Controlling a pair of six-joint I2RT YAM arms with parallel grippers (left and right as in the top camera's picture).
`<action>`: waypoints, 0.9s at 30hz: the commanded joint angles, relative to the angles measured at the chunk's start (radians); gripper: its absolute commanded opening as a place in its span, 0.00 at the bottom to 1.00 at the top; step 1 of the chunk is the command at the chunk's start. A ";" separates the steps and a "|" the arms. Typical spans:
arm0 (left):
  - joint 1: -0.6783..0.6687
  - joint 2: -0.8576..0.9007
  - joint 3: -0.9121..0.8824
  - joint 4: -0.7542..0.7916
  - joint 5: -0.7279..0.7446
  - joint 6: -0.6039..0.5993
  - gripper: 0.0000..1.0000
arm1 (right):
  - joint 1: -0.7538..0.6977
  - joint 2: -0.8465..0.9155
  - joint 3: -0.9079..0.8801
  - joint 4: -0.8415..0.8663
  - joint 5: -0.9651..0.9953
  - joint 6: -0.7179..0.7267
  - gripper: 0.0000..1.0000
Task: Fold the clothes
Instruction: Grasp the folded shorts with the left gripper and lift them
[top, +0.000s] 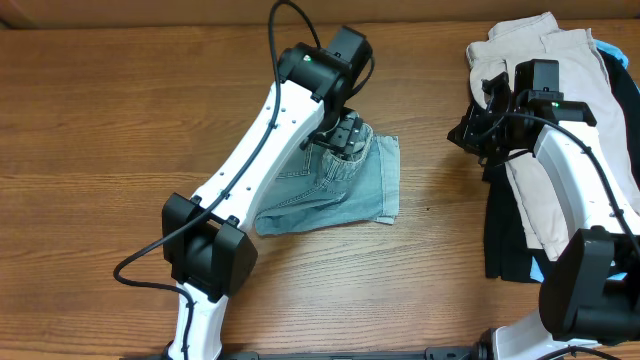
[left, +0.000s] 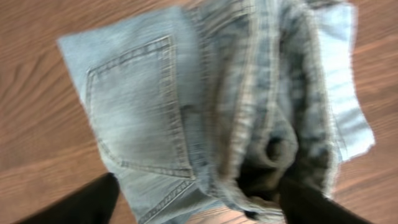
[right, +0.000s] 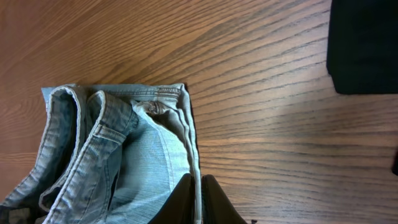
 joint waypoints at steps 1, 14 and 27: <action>0.036 0.008 -0.074 0.033 -0.029 -0.034 0.40 | 0.000 -0.035 0.025 0.002 0.010 -0.001 0.09; -0.095 0.056 -0.311 0.312 0.172 0.050 0.18 | 0.000 -0.035 0.025 -0.002 0.010 -0.001 0.09; -0.242 0.162 -0.340 0.336 0.032 0.205 0.57 | 0.000 -0.035 0.025 -0.012 0.036 -0.001 0.10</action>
